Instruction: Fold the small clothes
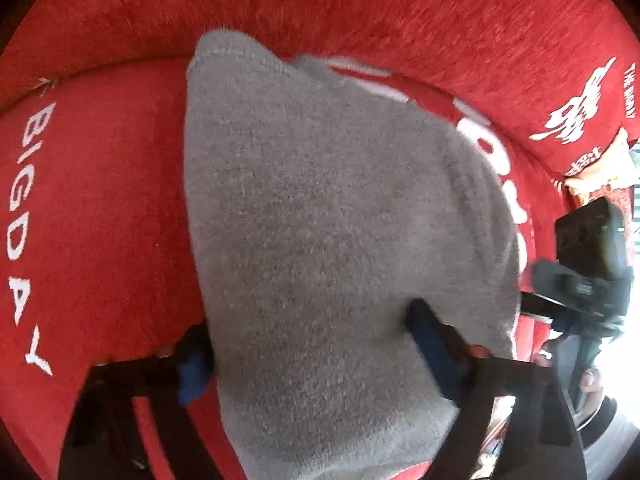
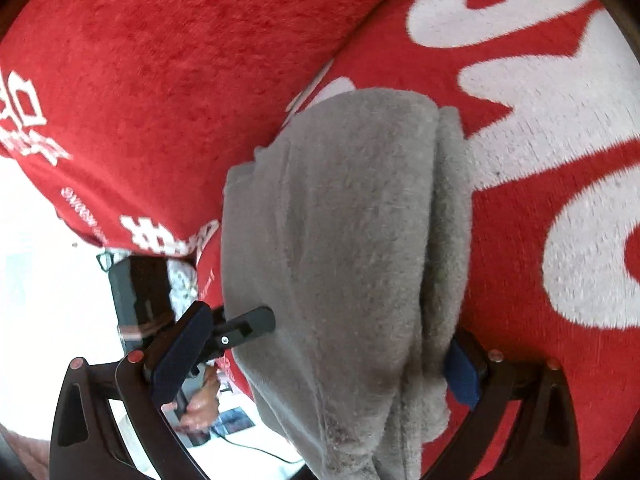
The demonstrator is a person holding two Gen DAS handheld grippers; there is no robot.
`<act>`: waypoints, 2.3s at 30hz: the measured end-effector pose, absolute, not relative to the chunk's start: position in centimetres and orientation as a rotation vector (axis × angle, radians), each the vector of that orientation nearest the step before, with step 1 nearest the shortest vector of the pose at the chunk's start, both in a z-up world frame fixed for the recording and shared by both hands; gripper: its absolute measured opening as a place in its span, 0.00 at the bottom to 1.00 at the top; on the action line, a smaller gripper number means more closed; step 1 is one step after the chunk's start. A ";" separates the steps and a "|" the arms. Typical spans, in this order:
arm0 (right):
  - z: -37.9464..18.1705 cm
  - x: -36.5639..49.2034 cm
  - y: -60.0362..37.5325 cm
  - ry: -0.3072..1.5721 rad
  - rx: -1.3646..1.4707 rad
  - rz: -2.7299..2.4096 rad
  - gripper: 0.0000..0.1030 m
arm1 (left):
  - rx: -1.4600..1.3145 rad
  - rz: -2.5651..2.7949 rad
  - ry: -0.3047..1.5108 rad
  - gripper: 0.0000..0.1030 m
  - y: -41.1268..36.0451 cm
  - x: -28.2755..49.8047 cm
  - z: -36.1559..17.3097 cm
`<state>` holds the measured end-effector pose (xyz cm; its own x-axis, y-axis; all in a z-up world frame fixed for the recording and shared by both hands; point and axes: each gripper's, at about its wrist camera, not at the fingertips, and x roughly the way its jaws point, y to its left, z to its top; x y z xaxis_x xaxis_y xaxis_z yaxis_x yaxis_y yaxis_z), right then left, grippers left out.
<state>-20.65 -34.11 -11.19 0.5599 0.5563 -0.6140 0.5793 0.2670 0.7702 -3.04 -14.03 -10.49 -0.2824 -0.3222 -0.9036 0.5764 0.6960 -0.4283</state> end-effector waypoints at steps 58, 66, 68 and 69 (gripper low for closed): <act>-4.6 -18.8 -12.8 1.427 0.843 -0.278 0.06 | 0.325 -0.662 1.516 0.42 7.6 -5.7 -4.8; -1.8 -21.0 -13.3 1.450 0.881 -0.331 0.09 | 0.362 -0.604 1.535 0.42 8.7 -6.2 -2.4; -0.9 -21.1 -13.0 1.449 0.881 -0.332 0.09 | 0.373 -0.596 1.541 0.42 8.8 -6.6 -1.8; -0.3 -21.0 -12.9 1.449 0.880 -0.335 0.09 | 0.379 -0.595 1.541 0.42 8.9 -6.7 -1.5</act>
<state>-21.03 -12.88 -0.32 0.1433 0.3030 -0.9421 0.6853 0.6564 0.3154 -6.74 8.86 -1.49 -0.0674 -0.1201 -0.9905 0.5773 0.8050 -0.1369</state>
